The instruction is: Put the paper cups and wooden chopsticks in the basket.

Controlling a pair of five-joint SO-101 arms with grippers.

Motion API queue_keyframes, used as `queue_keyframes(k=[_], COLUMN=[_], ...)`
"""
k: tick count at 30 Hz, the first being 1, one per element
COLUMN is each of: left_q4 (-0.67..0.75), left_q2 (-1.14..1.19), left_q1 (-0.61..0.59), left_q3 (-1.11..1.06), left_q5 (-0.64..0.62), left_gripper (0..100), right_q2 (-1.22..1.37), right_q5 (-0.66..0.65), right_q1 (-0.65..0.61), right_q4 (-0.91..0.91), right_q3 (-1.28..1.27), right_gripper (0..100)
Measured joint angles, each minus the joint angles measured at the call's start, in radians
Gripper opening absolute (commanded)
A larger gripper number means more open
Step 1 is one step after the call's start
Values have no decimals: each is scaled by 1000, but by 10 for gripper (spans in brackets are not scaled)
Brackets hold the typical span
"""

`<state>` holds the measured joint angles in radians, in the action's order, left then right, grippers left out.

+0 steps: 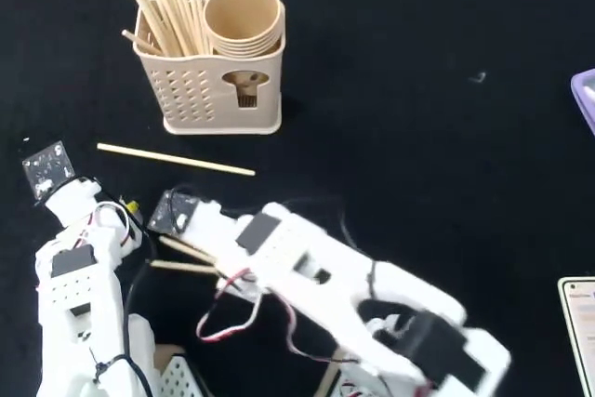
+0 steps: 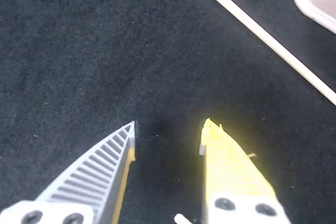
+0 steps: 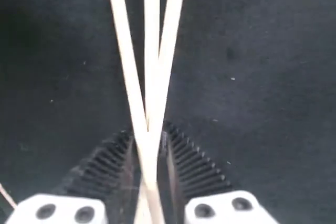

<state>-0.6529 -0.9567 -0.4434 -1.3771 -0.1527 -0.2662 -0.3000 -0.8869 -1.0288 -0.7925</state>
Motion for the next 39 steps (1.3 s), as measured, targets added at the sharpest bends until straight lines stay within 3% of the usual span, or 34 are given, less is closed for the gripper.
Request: queue_keyframes(k=[8, 16, 23, 36, 39], left_q4=[0, 0, 0, 0, 0], left_q2=[0, 0, 0, 0, 0], left_q1=[0, 0, 0, 0, 0], left_q3=[0, 0, 0, 0, 0], left_q5=[0, 0, 0, 0, 0], left_gripper=[209, 209, 209, 209, 209], right_q2=[-160, -71, 92, 334, 361], right_q5=[-11, -178, -176, -169, -169], right_q1=[193, 324, 310, 267, 269], right_q4=[-17, 89, 74, 64, 64], right_q3=[-5, -80, -44, 176, 206], right_gripper=[11, 17, 231, 162, 38])
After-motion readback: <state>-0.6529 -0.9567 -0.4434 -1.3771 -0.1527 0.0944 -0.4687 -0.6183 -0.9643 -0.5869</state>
